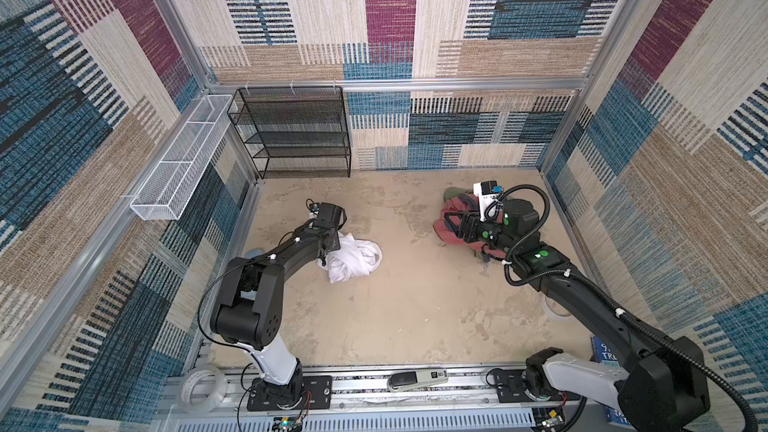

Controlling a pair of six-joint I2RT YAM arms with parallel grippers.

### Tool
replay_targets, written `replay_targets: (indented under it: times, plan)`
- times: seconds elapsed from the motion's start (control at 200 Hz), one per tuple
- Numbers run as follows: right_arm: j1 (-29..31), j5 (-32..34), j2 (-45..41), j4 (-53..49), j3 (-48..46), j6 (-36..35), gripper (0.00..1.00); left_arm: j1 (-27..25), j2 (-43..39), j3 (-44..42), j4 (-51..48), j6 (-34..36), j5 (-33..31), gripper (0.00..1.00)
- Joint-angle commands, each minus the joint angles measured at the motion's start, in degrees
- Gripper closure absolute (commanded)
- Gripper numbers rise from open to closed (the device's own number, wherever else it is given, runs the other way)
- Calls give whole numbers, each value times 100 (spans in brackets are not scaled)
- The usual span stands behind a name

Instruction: Pick out a specific cloth from the pile

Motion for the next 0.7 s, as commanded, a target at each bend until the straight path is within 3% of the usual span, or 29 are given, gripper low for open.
replay_targets:
  times: [0.0, 0.275, 0.501, 0.581, 0.696]
  plan:
    - [1, -23, 101, 97, 99, 31, 45, 37, -159, -179, 17, -281, -58, 100]
    - [2, -157, 159, 9, 256, -11, 45, 68, -560, -567, -199, -551, -84, 100]
    - [1, -126, 166, 31, 264, -67, 45, 73, -909, -712, -480, -641, 246, 100]
    - [4, -185, 252, 42, 334, -80, 45, 73, -1152, -716, -794, -758, 336, 77]
    - [5, -310, 335, 46, 415, -88, 45, 67, -1680, -1020, -872, -1005, 664, 71]
